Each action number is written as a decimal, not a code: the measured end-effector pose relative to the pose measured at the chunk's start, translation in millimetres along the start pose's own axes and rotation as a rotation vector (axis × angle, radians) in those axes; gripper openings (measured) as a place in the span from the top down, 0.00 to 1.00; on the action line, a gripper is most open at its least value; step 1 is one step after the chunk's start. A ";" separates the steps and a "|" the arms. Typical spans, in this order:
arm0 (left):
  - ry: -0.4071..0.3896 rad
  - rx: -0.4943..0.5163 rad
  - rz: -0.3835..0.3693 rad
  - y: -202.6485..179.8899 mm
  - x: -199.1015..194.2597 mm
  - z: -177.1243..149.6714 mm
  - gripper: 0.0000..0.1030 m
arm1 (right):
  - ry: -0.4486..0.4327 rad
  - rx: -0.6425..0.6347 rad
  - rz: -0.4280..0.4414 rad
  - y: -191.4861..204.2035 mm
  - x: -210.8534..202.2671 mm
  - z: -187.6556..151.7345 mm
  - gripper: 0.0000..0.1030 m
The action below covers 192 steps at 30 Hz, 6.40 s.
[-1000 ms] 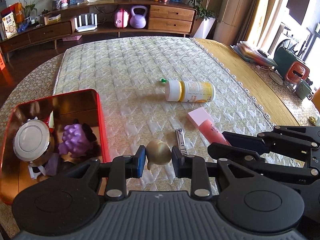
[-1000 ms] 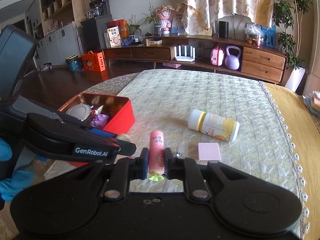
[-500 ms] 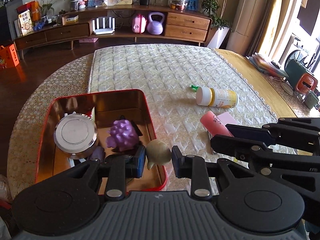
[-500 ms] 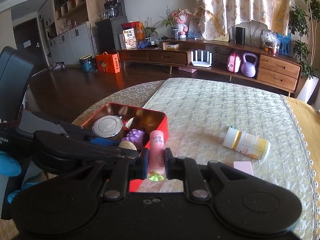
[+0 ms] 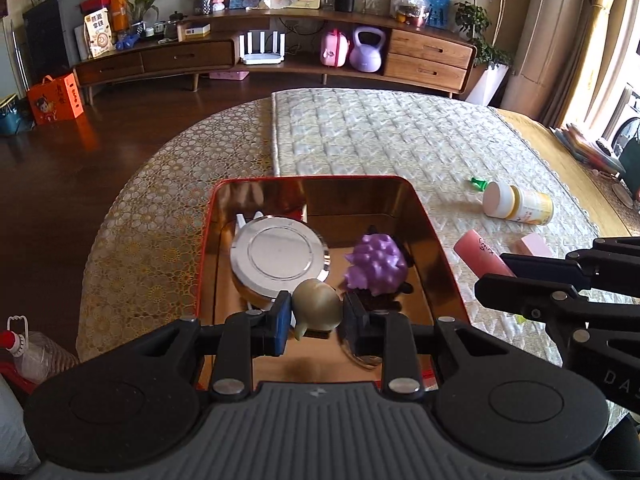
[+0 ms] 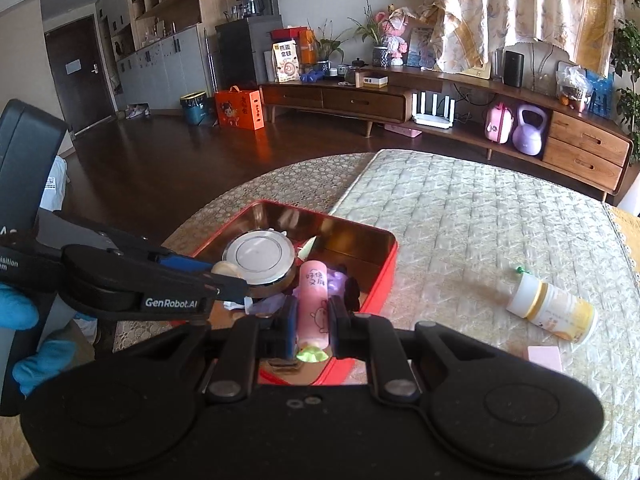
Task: Organize rigid objects
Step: 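Carry beige ball with left tool while right tool carries pink tube over red tin, then open left tool to drop beige ball while right tool releases pink tube in tin, then move left tool to nail clipper while right tool moves to pink sticky note, then grasp nail clipper with left tool while right tool grasps pink sticky note, then carry nail clipper with left tool while right tool carries pink note toward red tin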
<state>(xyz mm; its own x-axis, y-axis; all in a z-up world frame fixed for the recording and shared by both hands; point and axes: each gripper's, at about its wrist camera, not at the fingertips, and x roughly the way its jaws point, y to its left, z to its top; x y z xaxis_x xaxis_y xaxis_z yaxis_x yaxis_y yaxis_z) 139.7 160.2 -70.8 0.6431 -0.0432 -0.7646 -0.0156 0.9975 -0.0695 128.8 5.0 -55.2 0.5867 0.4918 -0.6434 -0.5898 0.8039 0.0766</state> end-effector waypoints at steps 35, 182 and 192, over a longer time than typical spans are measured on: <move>0.102 0.003 0.066 27.3 45.2 -3.8 0.73 | 0.187 0.024 0.019 19.9 81.6 -14.7 0.84; 0.016 0.157 -0.096 -195.2 84.8 -3.6 0.89 | 0.104 0.274 -0.206 -200.4 -24.2 -62.0 0.61; -0.020 0.124 -0.101 -174.6 45.8 3.0 0.90 | 0.067 0.226 -0.176 -166.5 -49.9 -48.9 0.61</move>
<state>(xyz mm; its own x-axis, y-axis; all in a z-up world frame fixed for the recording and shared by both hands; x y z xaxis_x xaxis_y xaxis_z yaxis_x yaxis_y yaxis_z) 174.1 -15.7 -91.7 0.6513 -0.1438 -0.7451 0.1440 0.9875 -0.0647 170.5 -169.7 -73.1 0.6267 0.3216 -0.7098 -0.3398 0.9325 0.1224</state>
